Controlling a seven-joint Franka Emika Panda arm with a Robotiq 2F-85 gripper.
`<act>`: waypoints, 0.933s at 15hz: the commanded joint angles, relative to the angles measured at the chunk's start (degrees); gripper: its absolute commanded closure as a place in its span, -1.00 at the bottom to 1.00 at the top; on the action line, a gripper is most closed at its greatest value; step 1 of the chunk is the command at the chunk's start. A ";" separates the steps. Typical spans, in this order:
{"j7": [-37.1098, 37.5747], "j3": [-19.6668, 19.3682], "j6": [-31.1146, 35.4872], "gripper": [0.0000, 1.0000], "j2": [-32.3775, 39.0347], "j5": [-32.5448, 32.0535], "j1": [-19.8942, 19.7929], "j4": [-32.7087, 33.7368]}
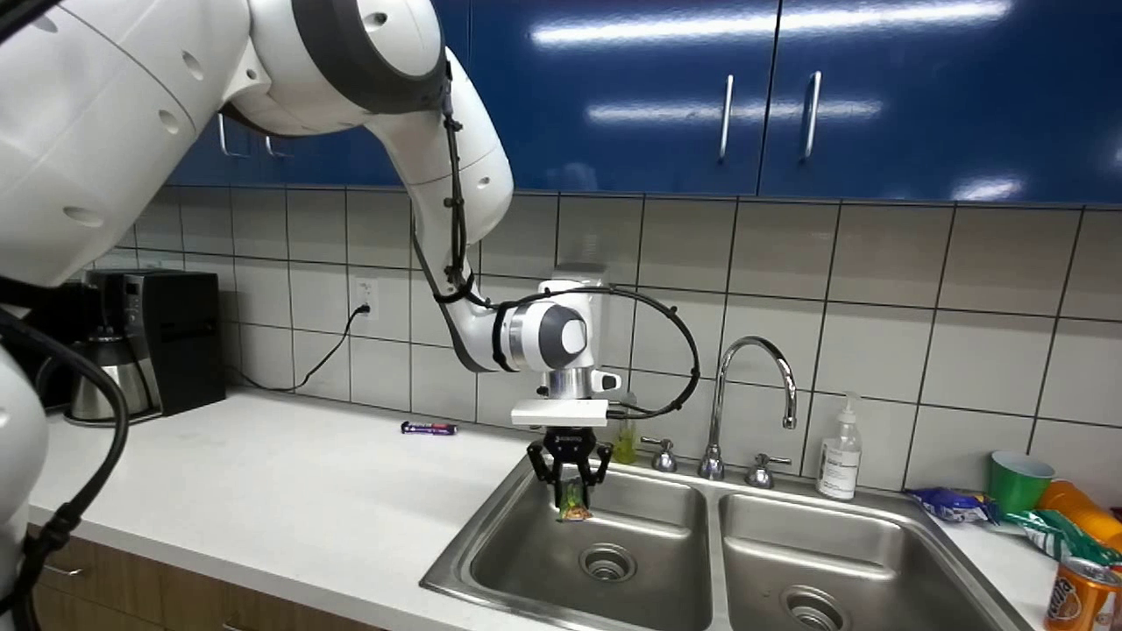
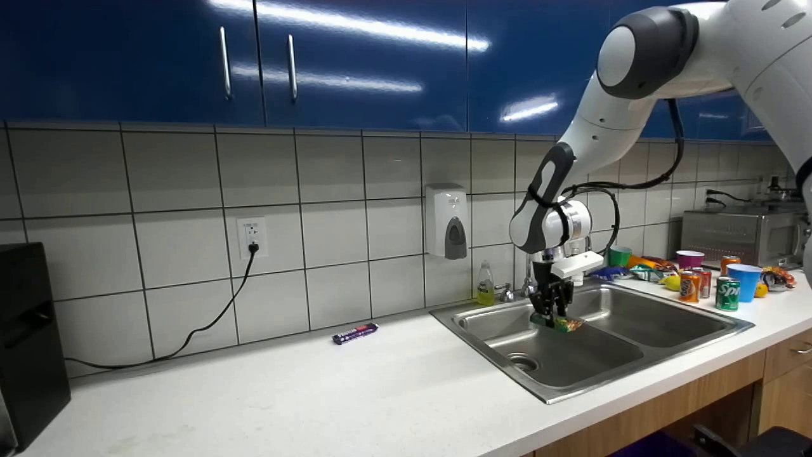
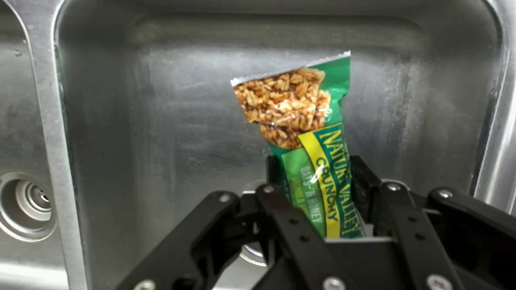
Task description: Take the packet out of the sink
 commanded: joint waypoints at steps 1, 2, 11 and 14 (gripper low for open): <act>3.58 -1.26 1.20 0.62 -5.83 -3.17 1.86 -6.37; 4.07 -1.33 1.26 0.62 -6.73 -3.75 2.19 -7.39; 6.55 -1.40 2.80 0.62 -12.69 -9.17 5.18 -14.33; 6.30 -0.92 2.83 0.62 -13.26 -10.84 6.39 -15.63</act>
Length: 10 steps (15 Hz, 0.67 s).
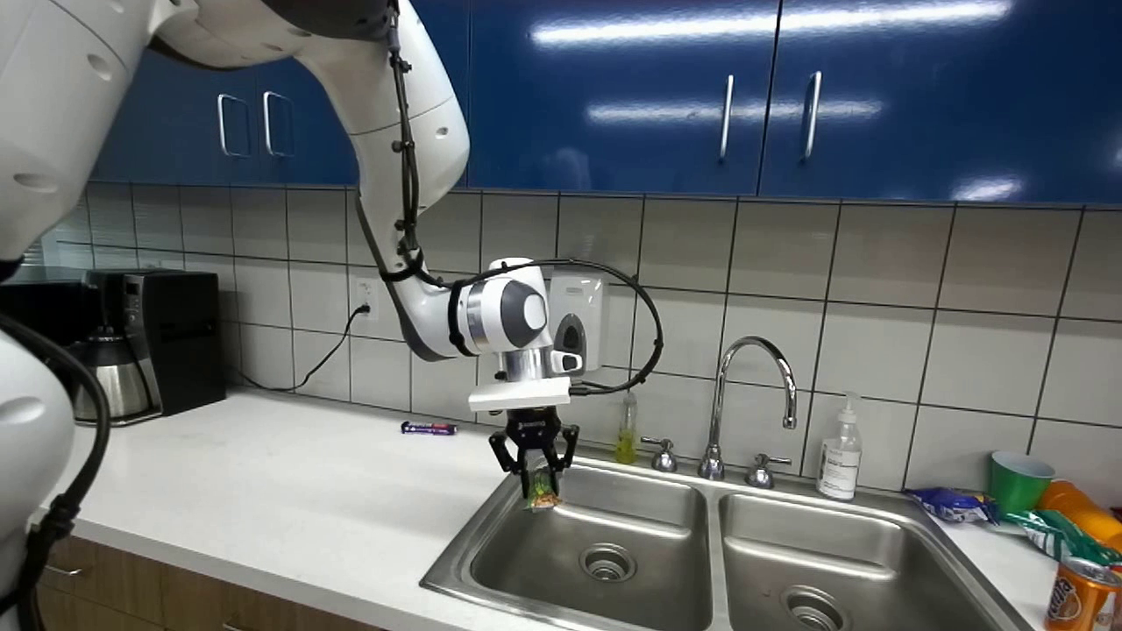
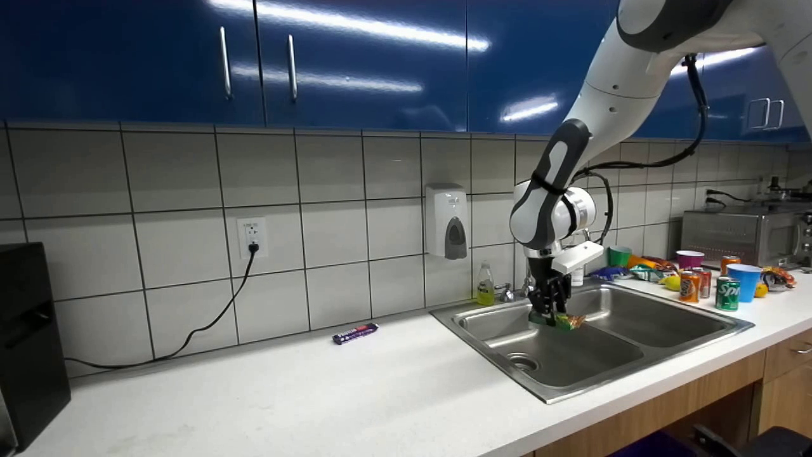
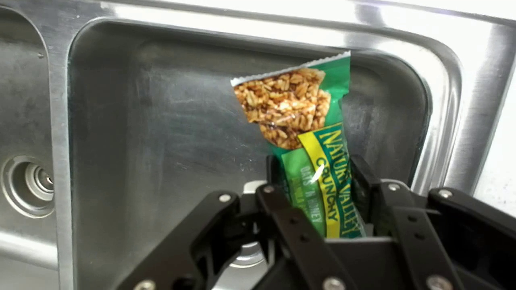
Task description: Take the packet out of the sink
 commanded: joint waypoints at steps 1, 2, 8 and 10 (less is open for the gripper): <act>1.79 0.20 0.73 0.62 -2.65 -3.17 1.91 -3.30; 1.54 0.47 0.52 0.62 -2.63 -3.40 2.29 -3.50; 1.24 2.23 0.24 0.62 -2.03 -5.42 5.70 -4.18; 0.94 3.00 0.20 0.62 -1.69 -5.52 6.42 -4.14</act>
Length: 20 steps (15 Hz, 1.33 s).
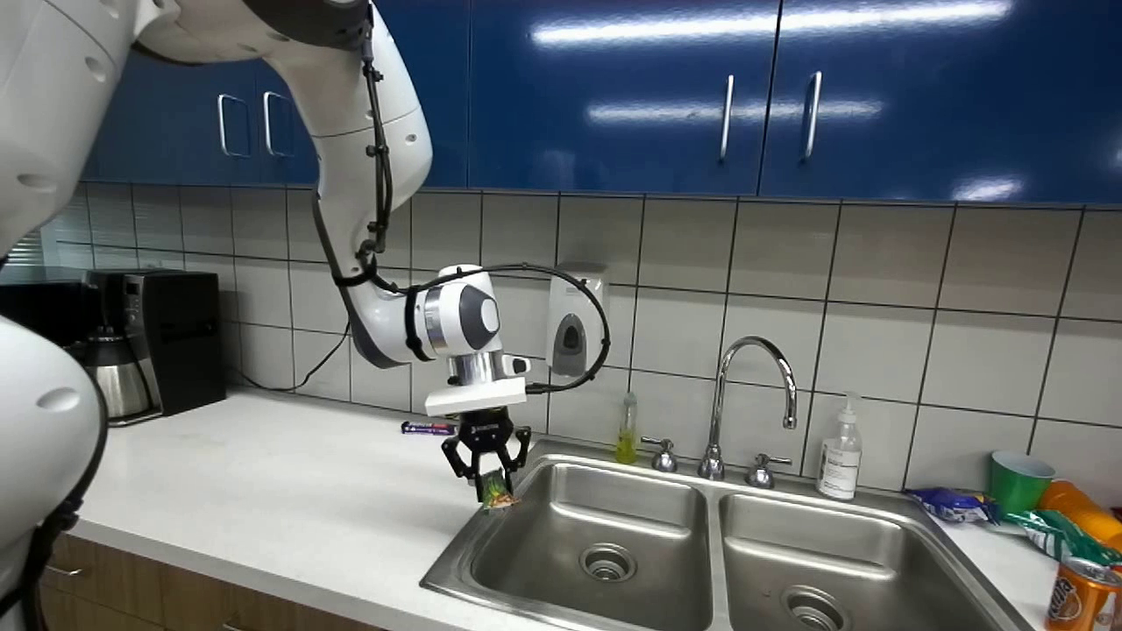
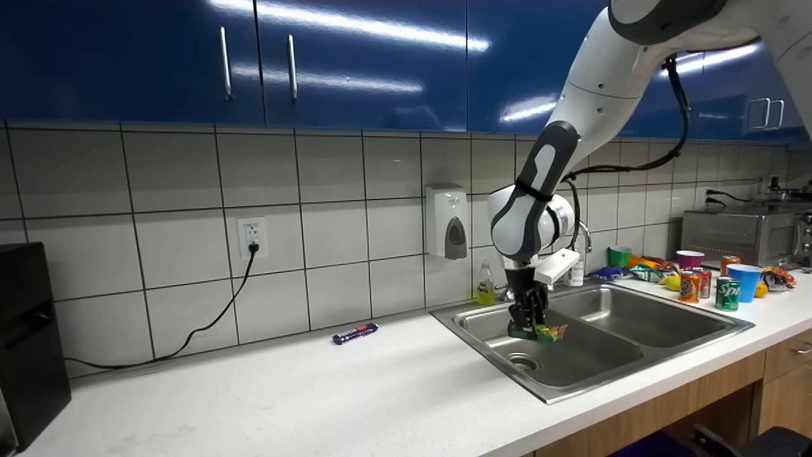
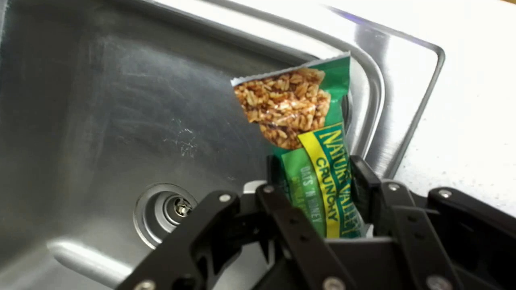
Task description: Take the packet out of the sink
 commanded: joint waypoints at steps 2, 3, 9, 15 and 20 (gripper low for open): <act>0.43 1.89 0.14 0.62 -0.78 -1.71 1.18 -1.15; 0.02 2.44 0.06 0.62 -0.35 -1.46 1.37 -1.00; -1.26 5.41 0.14 0.62 2.43 -0.49 2.28 -0.30; -1.97 7.96 0.50 0.62 5.28 0.20 3.19 0.13; -4.42 10.65 2.83 0.62 7.08 2.10 2.45 0.11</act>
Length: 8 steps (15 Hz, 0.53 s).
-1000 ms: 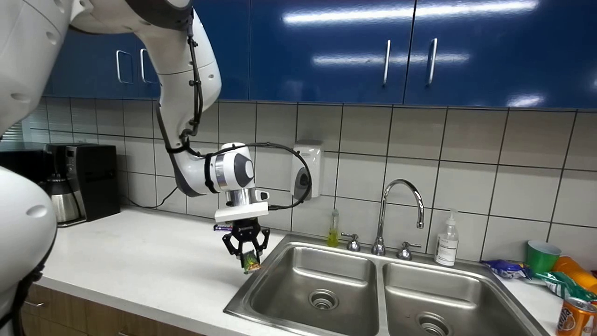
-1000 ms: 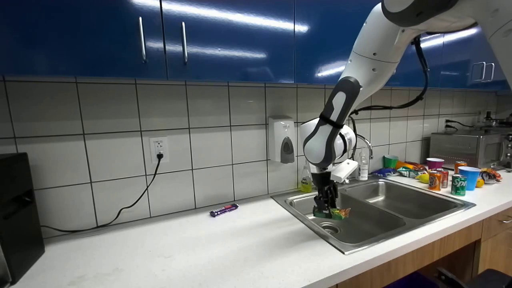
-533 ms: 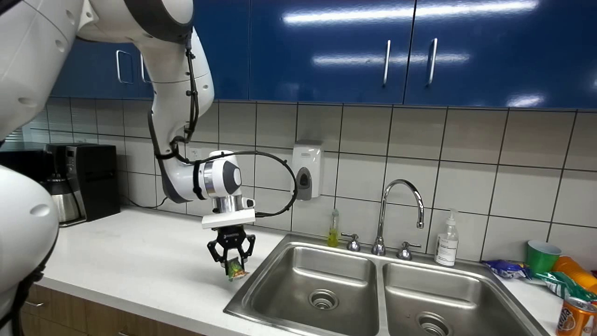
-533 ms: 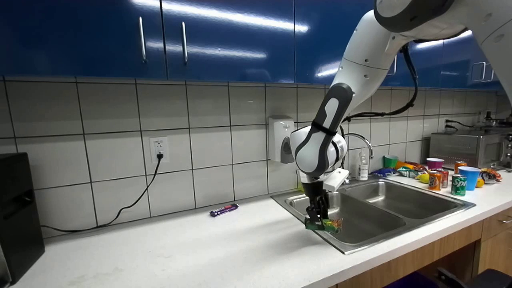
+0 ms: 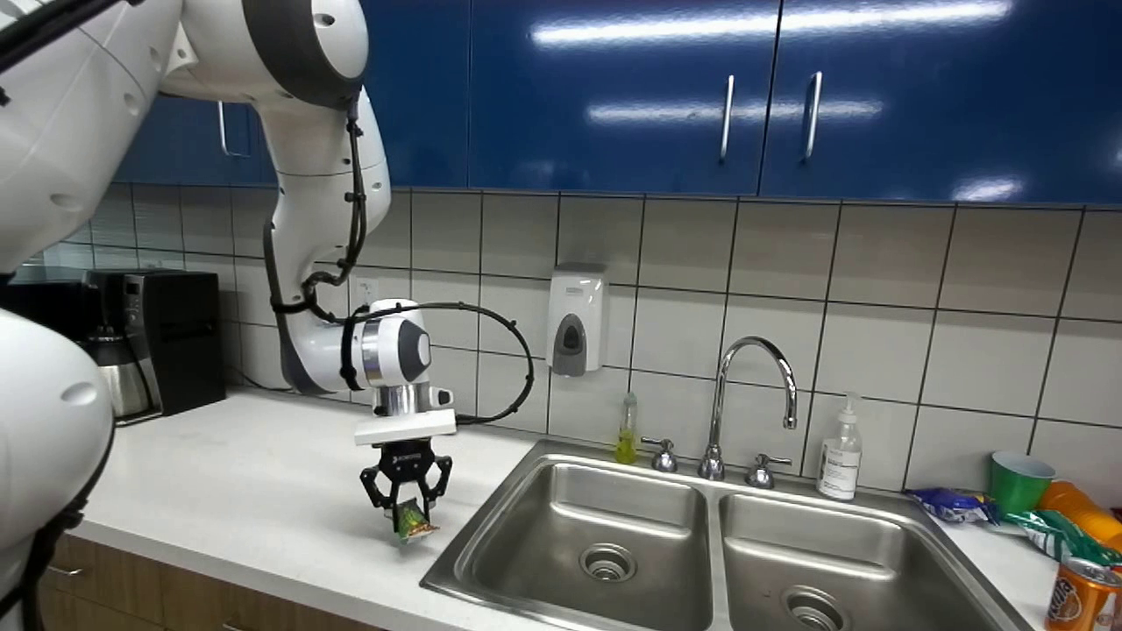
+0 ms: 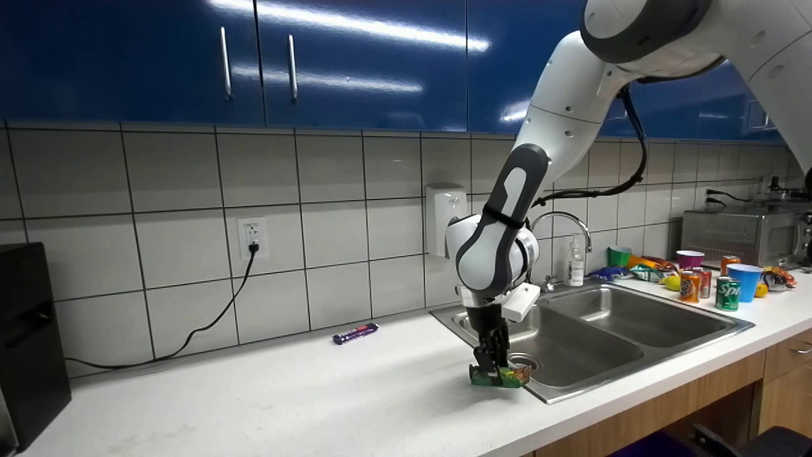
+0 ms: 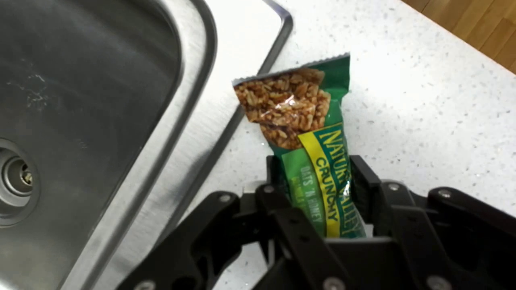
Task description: Take the packet out of the sink
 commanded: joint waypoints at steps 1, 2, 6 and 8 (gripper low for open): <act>-3.66 2.03 1.84 0.62 1.03 2.26 -1.06 0.54; -4.47 2.52 2.40 0.62 1.37 2.82 -1.32 0.55; -6.80 3.46 3.40 0.62 2.21 4.73 -1.80 0.68; -7.82 3.86 3.60 0.62 2.60 5.85 -2.18 0.76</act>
